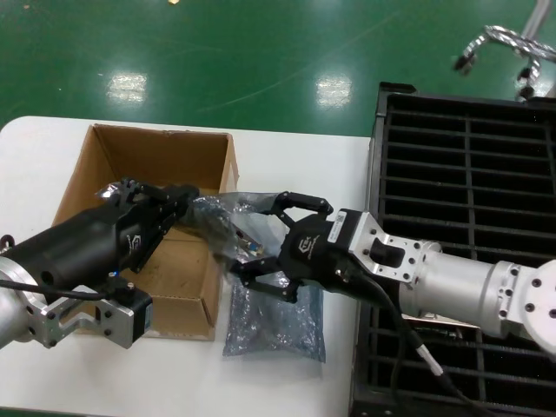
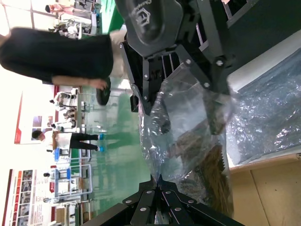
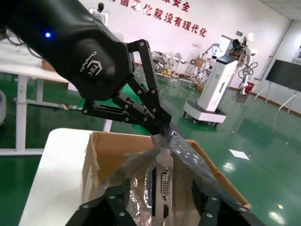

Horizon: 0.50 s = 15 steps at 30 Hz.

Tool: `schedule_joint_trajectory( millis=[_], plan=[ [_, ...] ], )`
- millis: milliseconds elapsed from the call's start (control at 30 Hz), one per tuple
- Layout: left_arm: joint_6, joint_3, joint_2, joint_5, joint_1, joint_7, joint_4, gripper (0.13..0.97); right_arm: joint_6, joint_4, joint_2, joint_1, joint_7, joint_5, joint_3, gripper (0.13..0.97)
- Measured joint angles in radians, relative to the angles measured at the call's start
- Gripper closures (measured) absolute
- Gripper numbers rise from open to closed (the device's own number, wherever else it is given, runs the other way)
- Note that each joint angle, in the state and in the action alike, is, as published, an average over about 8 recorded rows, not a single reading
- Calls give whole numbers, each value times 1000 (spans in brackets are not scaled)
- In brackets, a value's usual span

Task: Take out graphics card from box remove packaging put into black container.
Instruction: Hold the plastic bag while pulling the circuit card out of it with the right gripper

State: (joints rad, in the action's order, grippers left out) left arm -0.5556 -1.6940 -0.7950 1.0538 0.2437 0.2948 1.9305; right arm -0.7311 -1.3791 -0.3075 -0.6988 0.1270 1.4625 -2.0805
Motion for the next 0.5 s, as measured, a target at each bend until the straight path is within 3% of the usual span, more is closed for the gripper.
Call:
schedule_joint_trajectory(
  millis=[100, 367, 500],
  plan=[
    [0, 0, 0, 0, 0, 0, 0, 957, 4, 21, 15, -4, 0, 10, -1, 835],
    [0, 0, 0, 0, 0, 0, 0, 957, 20, 53, 37, -4, 1, 29, 3, 469],
    [0, 0, 0, 0, 0, 0, 0, 957, 27, 43, 34, 8, 10, 34, 6, 482]
  ],
)
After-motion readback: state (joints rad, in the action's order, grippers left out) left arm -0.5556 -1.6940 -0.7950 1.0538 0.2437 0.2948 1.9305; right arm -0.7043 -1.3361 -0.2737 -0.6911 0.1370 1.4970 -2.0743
